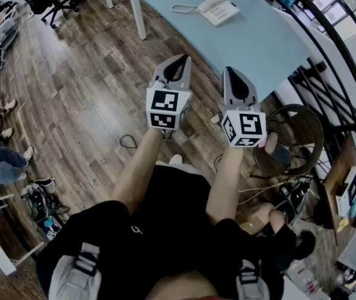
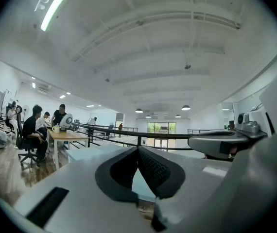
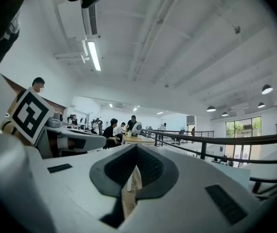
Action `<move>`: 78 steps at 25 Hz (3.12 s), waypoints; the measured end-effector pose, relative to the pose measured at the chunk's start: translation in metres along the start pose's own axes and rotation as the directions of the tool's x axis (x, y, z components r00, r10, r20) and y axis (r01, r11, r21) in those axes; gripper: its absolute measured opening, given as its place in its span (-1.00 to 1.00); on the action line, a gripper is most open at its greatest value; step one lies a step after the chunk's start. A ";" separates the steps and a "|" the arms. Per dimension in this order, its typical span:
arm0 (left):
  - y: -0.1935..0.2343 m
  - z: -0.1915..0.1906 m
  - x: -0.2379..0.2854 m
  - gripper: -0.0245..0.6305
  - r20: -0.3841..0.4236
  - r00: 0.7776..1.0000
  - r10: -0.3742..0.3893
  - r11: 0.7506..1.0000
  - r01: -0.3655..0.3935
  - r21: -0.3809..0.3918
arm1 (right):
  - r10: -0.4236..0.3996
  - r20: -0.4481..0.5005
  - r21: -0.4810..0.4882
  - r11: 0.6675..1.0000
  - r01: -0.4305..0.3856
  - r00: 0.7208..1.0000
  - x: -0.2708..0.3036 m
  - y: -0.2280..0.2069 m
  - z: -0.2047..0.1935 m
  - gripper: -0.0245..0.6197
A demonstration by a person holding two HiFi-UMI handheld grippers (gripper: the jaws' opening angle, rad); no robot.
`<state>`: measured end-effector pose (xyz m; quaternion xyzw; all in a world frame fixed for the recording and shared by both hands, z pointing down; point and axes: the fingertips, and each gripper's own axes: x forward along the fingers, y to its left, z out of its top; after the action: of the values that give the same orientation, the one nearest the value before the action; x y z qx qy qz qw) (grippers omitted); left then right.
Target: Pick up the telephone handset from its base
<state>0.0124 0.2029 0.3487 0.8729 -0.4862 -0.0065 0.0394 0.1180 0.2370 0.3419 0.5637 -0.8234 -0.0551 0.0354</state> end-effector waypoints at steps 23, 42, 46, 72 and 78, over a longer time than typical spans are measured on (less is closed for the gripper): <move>0.031 0.030 0.024 -0.93 0.054 0.996 0.070 0.998 -0.070 -0.008 | 0.043 0.144 0.178 0.982 -0.068 0.989 0.032 -0.052 0.016 -0.94; 0.158 -0.014 0.268 -0.93 -0.068 0.997 -0.031 0.995 0.024 -0.100 | -0.022 -0.017 0.195 0.981 0.025 1.000 0.261 -0.137 -0.057 -0.94; 0.205 -0.026 0.319 -0.93 -0.127 0.991 -0.033 0.995 0.020 -0.096 | -0.048 -0.053 0.258 0.964 0.061 0.997 0.323 -0.155 -0.078 -0.94; 0.241 -0.114 0.462 -0.93 -0.313 0.942 -0.124 0.976 0.059 -0.208 | -0.024 -0.311 0.515 0.836 0.190 0.950 0.446 -0.240 -0.202 -0.54; 0.236 -0.134 0.485 -0.93 -0.365 0.924 -0.116 0.976 0.038 -0.213 | 0.035 -0.403 0.597 0.767 0.234 0.914 0.470 -0.267 -0.254 -0.36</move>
<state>0.0748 -0.3241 0.5135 0.8680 -0.4316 0.1100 0.2196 0.2255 -0.3098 0.5569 0.5854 -0.7373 0.3371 0.0041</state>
